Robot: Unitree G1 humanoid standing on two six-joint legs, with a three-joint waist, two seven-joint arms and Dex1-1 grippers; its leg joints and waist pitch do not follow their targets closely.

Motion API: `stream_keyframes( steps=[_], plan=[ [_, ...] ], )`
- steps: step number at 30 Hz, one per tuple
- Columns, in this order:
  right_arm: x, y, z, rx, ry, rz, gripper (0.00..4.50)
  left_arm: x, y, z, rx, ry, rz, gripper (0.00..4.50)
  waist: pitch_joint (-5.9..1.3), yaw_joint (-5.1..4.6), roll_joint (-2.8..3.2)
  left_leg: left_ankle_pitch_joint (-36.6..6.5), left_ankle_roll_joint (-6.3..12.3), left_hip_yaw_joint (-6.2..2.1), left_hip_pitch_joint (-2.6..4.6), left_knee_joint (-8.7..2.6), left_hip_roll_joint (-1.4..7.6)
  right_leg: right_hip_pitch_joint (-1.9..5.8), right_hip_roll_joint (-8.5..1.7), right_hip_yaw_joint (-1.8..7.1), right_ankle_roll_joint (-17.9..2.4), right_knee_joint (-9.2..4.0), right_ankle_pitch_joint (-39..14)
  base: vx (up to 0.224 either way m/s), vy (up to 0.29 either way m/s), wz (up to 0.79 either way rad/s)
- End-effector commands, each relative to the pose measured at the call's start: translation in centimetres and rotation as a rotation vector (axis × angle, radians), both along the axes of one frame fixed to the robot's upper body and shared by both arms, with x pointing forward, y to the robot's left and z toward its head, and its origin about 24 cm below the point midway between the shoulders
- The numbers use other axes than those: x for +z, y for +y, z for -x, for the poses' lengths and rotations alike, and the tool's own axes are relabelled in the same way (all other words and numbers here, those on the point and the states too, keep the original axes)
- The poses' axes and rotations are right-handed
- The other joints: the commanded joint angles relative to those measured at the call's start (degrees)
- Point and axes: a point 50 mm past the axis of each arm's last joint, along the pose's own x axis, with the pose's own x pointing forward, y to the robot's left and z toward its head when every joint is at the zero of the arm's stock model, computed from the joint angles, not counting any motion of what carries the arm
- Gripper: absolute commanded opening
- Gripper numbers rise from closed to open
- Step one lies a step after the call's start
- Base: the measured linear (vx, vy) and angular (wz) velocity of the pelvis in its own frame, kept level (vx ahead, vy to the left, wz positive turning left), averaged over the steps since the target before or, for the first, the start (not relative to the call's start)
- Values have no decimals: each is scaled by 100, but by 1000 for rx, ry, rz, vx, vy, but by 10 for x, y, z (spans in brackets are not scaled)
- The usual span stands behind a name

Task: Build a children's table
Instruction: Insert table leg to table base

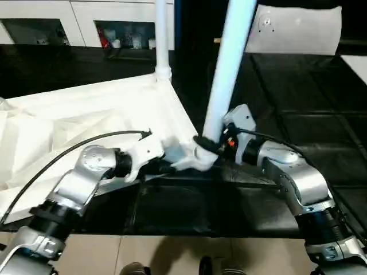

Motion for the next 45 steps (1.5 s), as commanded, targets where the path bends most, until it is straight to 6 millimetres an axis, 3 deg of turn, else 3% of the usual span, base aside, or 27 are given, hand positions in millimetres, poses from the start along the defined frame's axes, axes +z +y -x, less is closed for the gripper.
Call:
stream_keyframes(
  steps=[1,7,13,14,16,17,19,21,22,23,24,26,27,29,32,35,38,39,40,41,42,45],
  plan=[
    [-24,-2,6,9,120,57,191,5,-12,6,-113,-13,32,0,-409,4,32,-374,251,1,-33,-387,206,435,-391,293,-1147,-383,-1143,0,0,0],
    [-32,2,10,80,184,92,191,7,-13,5,-125,-29,21,0,-428,12,-6,-220,262,11,-44,-376,197,453,-390,301,-1187,-356,-919,0,0,0],
    [-41,-5,11,33,219,73,191,6,-3,0,-41,-37,16,0,-409,28,0,-423,187,6,-36,-393,203,439,-403,300,-1074,-406,-1351,0,0,0],
    [-42,-6,12,23,223,57,191,5,-1,-1,-17,-38,11,0,-411,42,52,-442,169,-4,-27,-396,204,435,-407,296,-1076,-404,-1371,0,0,0],
    [-46,-9,14,-3,230,20,191,4,2,-1,16,-37,1,0,-421,38,24,-456,159,-1,-35,-395,210,442,-410,300,-1074,-410,-1326,0,0,0],
    [-49,-12,16,-38,239,-24,191,3,2,0,27,-44,15,0,-426,42,45,-467,161,-6,-38,-398,207,444,-405,293,-1085,-416,-1292,0,0,0],
    [-52,-14,16,-70,240,-60,191,3,3,1,35,-43,40,0,-432,54,130,-483,155,-22,-36,-403,205,442,-403,282,-1169,-400,-1132,0,0,0],
    [-56,-15,17,-103,239,-114,191,5,2,1,35,-29,75,0,-443,35,95,-509,176,-13,-56,-401,193,465,-400,279,-1180,-415,-1129,0,0,0],
    [-58,-16,18,-121,233,-164,191,6,1,0,46,-14,102,0,-455,59,197,-534,165,-27,-45,-397,193,456,-416,279,-1192,-401,-1159,0,0,0],
    [-59,-15,19,-137,233,-204,191,7,1,-1,53,-5,124,0,-461,53,241,-570,165,-18,-40,-392,190,448,-417,279,-1205,-427,-1161,0,0,0],
    [-60,-15,20,-145,232,-222,191,8,0,-1,57,-1,134,0,-461,34,167,-592,178,-24,-59,-400,186,469,-398,266,-1226,-429,-1121,0,0,0],
    [-62,-16,21,-170,229,-268,191,9,0,-2,62,10,157,0,-467,38,165,-572,186,-19,-66,-396,173,482,-404,270,-1225,-421,-1156,0,0,0],
    [-65,-17,22,-195,228,-303,191,10,-1,-2,64,17,173,0,-475,50,273,-618,188,-34,-50,-393,172,469,-416,259,-1213,-433,-1361,0,0,0],
    [-70,-20,26,-227,230,-348,191,11,-2,-3,70,21,183,0,-461,47,242,-730,207,-24,-49,-403,182,452,-406,254,-1189,-481,-1492,0,0,0],
    [-80,-23,33,-251,224,-369,191,11,0,-4,71,16,166,0,-455,56,254,-773,215,-36,-57,-418,191,451,-414,247,-1134,-496,-1595,0,0,0],
    [-83,-25,40,-224,175,-303,191,11,1,-6,74,9,145,0,-463,50,251,-724,233,-47,-56,-429,195,453,-402,238,-1135,-475,-1492,0,0,0],
    [-83,-23,46,-112,68,-106,191,8,4,-6,53,-3,81,0,-456,53,250,-722,217,-38,-56,-427,182,454,-400,237,-1053,-496,-1614,0,0,0],
    [-84,-22,47,-72,42,-46,191,6,5,-5,42,-5,50,0,-440,46,225,-742,253,-31,-52,-429,190,441,-400,247,-1019,-507,-1667,0,0,0],
    [-85,-21,49,-30,14,13,191,4,6,-4,30,-6,17,0,-434,52,229,-765,240,-37,-51,-439,195,438,-393,235,-955,-511,-1743,0,0,0],
    [-85,-21,49,-2,2,46,191,1,6,-3,15,-7,-12,0,-415,34,173,-801,250,-28,-51,-444,195,426,-388,240,-926,-525,-1824,0,0,0],
    [-85,-21,49,11,-3,60,191,0,7,-3,7,-7,-28,0,-392,32,219,-975,270,-36,-23,-466,201,415,-407,241,-899,-550,-2099,0,0,0],
    [-80,-17,45,64,-18,86,191,-7,12,-2,-17,-21,-157,0,-377,11,183,-1170,270,-66,-2,-507,224,430,-425,235,-821,-579,-2409,0,0,0]
  ],
)
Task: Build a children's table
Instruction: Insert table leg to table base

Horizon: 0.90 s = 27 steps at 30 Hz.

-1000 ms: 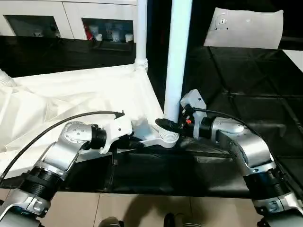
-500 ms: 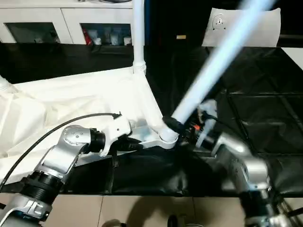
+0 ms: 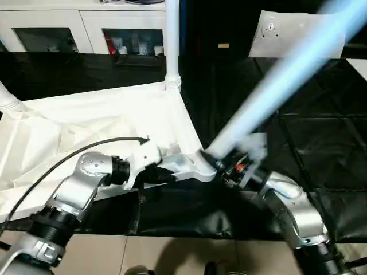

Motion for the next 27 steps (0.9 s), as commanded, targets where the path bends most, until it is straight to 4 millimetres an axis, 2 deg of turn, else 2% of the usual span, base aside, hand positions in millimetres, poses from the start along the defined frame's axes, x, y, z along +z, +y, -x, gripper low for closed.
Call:
stream_keyframes(
  steps=[1,2,3,4,5,6,8,9,13,16,18,20,21,23,24,25,27],
  plan=[
    [-41,-5,13,49,198,152,191,0,15,-5,7,-41,-155,0,-247,-4,34,-1201,283,-18,-58,-477,224,303,-423,302,-876,-517,-2402,0,0,0],
    [-40,-5,12,58,195,158,191,0,16,-5,8,-45,-176,0,-222,-22,0,-1318,281,-22,-51,-487,214,307,-423,299,-829,-534,-2602,0,0,0],
    [-39,-3,10,77,197,169,191,-1,18,-6,13,-43,-210,0,-227,-24,16,-1391,264,-25,-20,-487,219,293,-431,300,-788,-556,-2762,0,0,0],
    [-39,-2,9,90,195,179,191,-2,20,-7,16,-42,-230,0,-231,-26,17,-1391,261,-27,-18,-485,220,292,-435,302,-786,-565,-2784,0,0,0],
    [-38,-1,8,114,202,186,191,-2,21,-8,21,-41,-243,0,-229,-35,-30,-1374,264,-22,-26,-489,221,288,-427,302,-782,-567,-2773,0,0,0],
    [-38,0,7,149,219,194,191,0,20,-10,31,-37,-238,0,-226,-30,-1,-1415,252,-29,-19,-491,225,282,-436,298,-791,-561,-2818,0,0,0],
    [-38,1,6,176,232,199,191,1,19,-12,31,-30,-216,0,-213,-41,-29,-1429,241,-30,-33,-497,224,284,-431,292,-783,-565,-2819,0,0,0],
    [-38,2,6,194,240,204,191,2,18,-12,18,-28,-206,0,-223,-39,-20,-1423,241,-36,-33,-497,225,292,-434,294,-789,-559,-2790,0,0,0],
    [-38,4,7,274,293,195,191,1,14,-13,-72,-25,-213,0,-235,-38,-29,-1215,312,-24,-44,-500,234,308,-431,303,-957,-527,-2264,0,0,0],
    [-38,5,8,293,313,171,191,3,10,-16,-70,-40,-174,0,-237,-36,-43,-1102,331,-10,-50,-499,239,321,-429,306,-1069,-498,-1962,0,0,0],
    [-37,7,11,314,335,139,191,7,6,-24,-37,-52,-124,0,-213,-13,-36,-1162,331,4,-24,-500,235,300,-439,305,-1070,-527,-2109,0,0,0],
    [-37,8,13,319,338,134,191,8,6,-27,-19,-61,-118,0,-197,-6,-47,-1272,301,1,-29,-517,242,298,-440,302,-1016,-545,-2312,0,0,0],
    [-38,10,15,325,347,117,191,9,9,-35,21,-90,-130,0,-187,0,-42,-1357,288,0,-16,-524,238,285,-436,300,-943,-568,-2477,0,0,0],
    [-38,12,17,328,351,104,191,10,10,-39,35,-103,-141,0,-176,19,-45,-1526,267,2,30,-533,250,250,-451,305,-864,-602,-2759,0,0,0],
    [-38,13,19,336,361,89,191,11,12,-42,51,-116,-147,0,-161,25,-13,-1605,253,-15,24,-549,255,246,-462,297,-800,-617,-2913,0,0,0],
    [-37,15,20,340,367,81,191,11,15,-45,64,-128,-156,0,-151,17,-31,-1703,252,-21,21,-558,245,238,-452,293,-704,-650,-3081,0,0,0],
    [-37,16,21,342,370,77,191,12,17,-48,78,-138,-163,0,-160,19,-33,-1736,224,-38,20,-574,258,249,-474,293,-660,-651,-3154,0,0,0]
  ],
)
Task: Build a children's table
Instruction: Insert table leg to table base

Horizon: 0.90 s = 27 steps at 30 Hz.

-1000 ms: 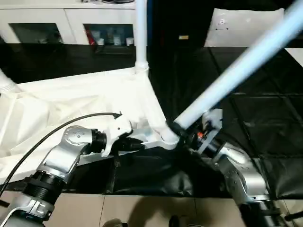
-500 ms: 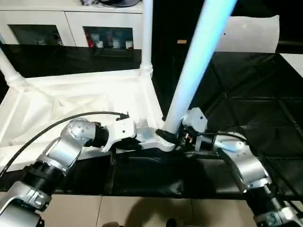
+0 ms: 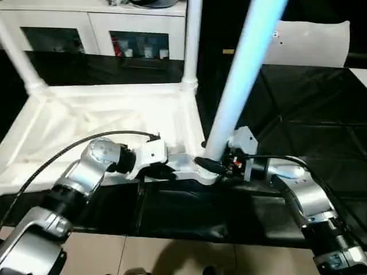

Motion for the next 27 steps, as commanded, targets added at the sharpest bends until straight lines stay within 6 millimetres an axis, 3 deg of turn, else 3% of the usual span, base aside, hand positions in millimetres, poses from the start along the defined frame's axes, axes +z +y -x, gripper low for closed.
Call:
stream_keyframes(
  steps=[1,5,8,11,12,14,15,16,17,19,20,22,24,25,27],
  plan=[
    [-48,23,36,175,273,24,191,12,24,-25,228,-140,-63,0,-139,-25,14,-1762,226,-53,-27,-513,224,163,-470,311,-601,-619,-3320,0,0,0],
    [-48,25,33,142,273,14,191,10,27,-24,216,-119,-73,0,-161,-12,1,-1543,255,-60,-53,-531,223,189,-489,310,-530,-631,-3390,0,0,0],
    [-48,27,23,51,248,15,191,6,25,-13,169,-29,-37,0,-165,-15,13,-1371,246,-44,-50,-558,244,179,-495,316,-655,-619,-3107,0,0,0],
    [-46,29,10,-66,209,8,191,4,21,2,123,55,12,0,-154,-119,37,-1437,118,-99,-149,-606,260,238,-519,292,-725,-564,-3076,0,0,0],
    [-43,30,0,-140,179,-1,191,2,17,11,116,76,42,0,-163,-125,31,-1447,107,-100,-135,-609,266,229,-517,293,-733,-563,-3014,0,0,0],
    [-42,30,-3,-171,170,-11,191,0,14,15,120,82,54,0,-156,-223,50,-1452,79,-105,-168,-610,269,232,-493,295,-878,-517,-2677,0,0,0],
    [-38,31,-10,-230,163,-42,191,-3,8,24,136,87,73,0,-155,-239,53,-1464,111,-90,-150,-606,256,218,-472,296,-903,-537,-2617,0,0,0],
    [-36,32,-12,-247,161,-53,191,-3,6,27,142,88,78,0,-158,-301,76,-1415,121,-69,-135,-596,272,209,-454,311,-1127,-497,-2190,0,0,0],
    [-34,33,-15,-268,156,-63,191,-4,3,31,157,86,79,0,-186,-301,41,-1335,138,-54,-114,-576,275,213,-458,319,-1183,-485,-2007,0,0,0],
    [-31,34,-19,-299,138,-80,191,-6,-6,39,195,86,83,0,-207,-311,59,-907,227,-10,-121,-542,278,254,-444,329,-1433,-402,-1238,27,5,1],
    [-29,35,-21,-314,131,-93,191,-8,-11,42,219,83,85,0,-201,-314,69,-792,245,-20,-156,-549,282,282,-451,323,-1477,-382,-1088,54,10,1],
    [-27,36,-22,-325,126,-109,191,-10,-15,44,245,73,79,0,-208,-322,48,-587,345,10,-142,-519,269,287,-440,321,-1550,-369,-776,0,0,0],
    [-25,38,-23,-336,126,-136,191,-12,-20,47,284,54,60,0,-190,-309,45,-621,417,23,-138,-513,254,289,-441,318,-1545,-399,-927,0,0,0],
    [-24,38,-23,-338,125,-147,191,-13,-20,47,294,33,44,0,-183,-304,-28,-687,439,16,-141,-520,253,293,-450,319,-1473,-413,-1194,0,0,0],
    [-24,38,-22,-340,124,-156,191,-13,-18,47,291,5,25,0,-168,-290,4,-822,444,20,-116,-528,250,256,-443,318,-1361,-458,-1538,0,0,0]
  ],
)
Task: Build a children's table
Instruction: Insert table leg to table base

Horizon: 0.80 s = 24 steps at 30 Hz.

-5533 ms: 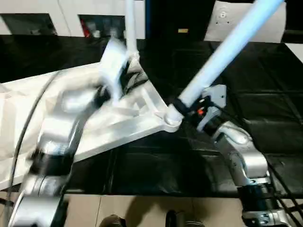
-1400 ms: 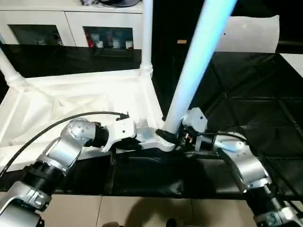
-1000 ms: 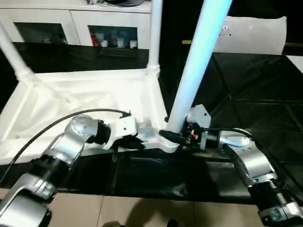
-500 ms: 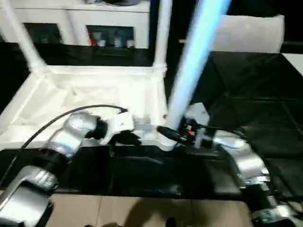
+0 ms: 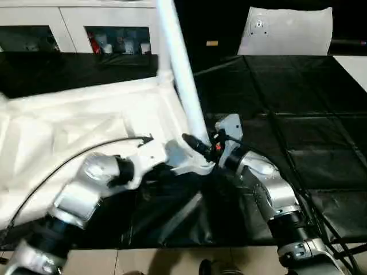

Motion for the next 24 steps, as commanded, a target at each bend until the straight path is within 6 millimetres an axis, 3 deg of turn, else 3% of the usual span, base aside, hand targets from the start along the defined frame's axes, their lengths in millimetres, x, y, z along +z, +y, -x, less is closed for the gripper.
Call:
stream_keyframes(
  steps=[1,3,5,8,9,10,11,12,13,14,16,18,19,20,21,22,24],
  plan=[
    [-20,1,7,-3,81,19,191,-15,-1,6,-9,9,-64,0,-186,46,19,-987,396,-14,-101,-408,252,284,-448,329,-1172,-414,-1886,0,0,0],
    [-16,-1,7,-14,66,-17,191,-12,3,5,-42,-26,-80,0,-185,58,24,-1075,375,-31,-99,-419,256,270,-449,330,-1065,-424,-2018,0,0,0],
    [-8,-5,5,-46,32,-75,191,-8,9,5,-77,-63,-105,0,-226,50,26,-928,363,-27,-108,-406,257,292,-447,338,-1084,-389,-1724,0,0,0],
    [8,-12,2,-78,-18,-185,191,1,15,-1,-46,-103,-30,0,-277,41,46,-513,409,-17,-110,-369,251,324,-431,334,-1268,-298,-951,0,0,0],
    [13,-13,2,-73,-34,-209,191,6,15,0,-63,-93,21,0,-323,53,43,-128,480,-6,-126,-326,237,364,-434,340,-1448,-213,-279,0,0,0],
    [18,-15,3,-71,-52,-233,191,11,17,1,-70,-75,76,44,-367,59,49,251,588,-1,-125,-287,226,367,-414,334,-1569,-141,331,0,0,0],
    [23,-16,4,-66,-61,-254,191,16,18,1,-78,-70,123,55,-395,56,54,609,746,2,-149,-240,207,373,-399,330,-1680,-79,917,0,0,0],
    [23,-16,4,-65,-63,-256,191,17,19,1,-79,-70,129,55,-395,56,54,609,746,2,-149,-240,207,373,-399,330,-1680,-79,917,0,0,0],
    [29,-18,7,-46,-74,-272,191,26,22,0,-75,-70,208,63,-419,73,59,932,963,13,-159,-186,175,367,-384,330,-1817,-15,1494,0,0,0],
    [29,-18,7,-46,-74,-272,191,26,22,0,-75,-70,208,74,-412,81,48,938,1025,23,-167,-175,171,356,-383,330,-1849,-14,1570,0,0,0],
    [35,-19,11,-15,-84,-265,191,44,25,-7,-41,-100,337,93,-374,128,61,407,986,41,-163,-204,204,352,-410,306,-1814,-91,815,0,0,0],
    [39,-18,16,23,-89,-250,191,57,29,-20,44,-132,392,105,-363,164,63,242,891,46,-159,-217,220,353,-402,305,-1769,-112,494,0,0,0],
    [40,-18,16,29,-89,-247,191,59,30,-22,62,-140,396,117,-331,179,58,-112,690,51,-139,-234,237,337,-396,302,-1623,-165,-91,0,0,0],
    [40,-18,16,29,-89,-247,191,59,30,-22,62,-140,396,117,-331,179,58,-112,690,51,-139,-234,237,337,-396,302,-1623,-165,-91,0,0,0],
    [44,-11,25,98,-89,-209,191,76,34,-52,284,-230,393,126,-320,187,70,-373,480,62,-131,-246,224,341,-362,301,-1426,-215,-603,0,0,0],
    [44,-8,28,117,-88,-195,191,81,34,-60,346,-257,394,135,-342,242,77,-408,404,56,-63,-216,223,320,-375,312,-1350,-220,-643,0,0,0],
    [43,-3,32,138,-83,-171,191,94,30,-73,409,-317,399,155,-358,275,68,-312,342,33,-142,-223,207,372,-375,301,-1211,-215,-646,0,0,0]
  ],
)
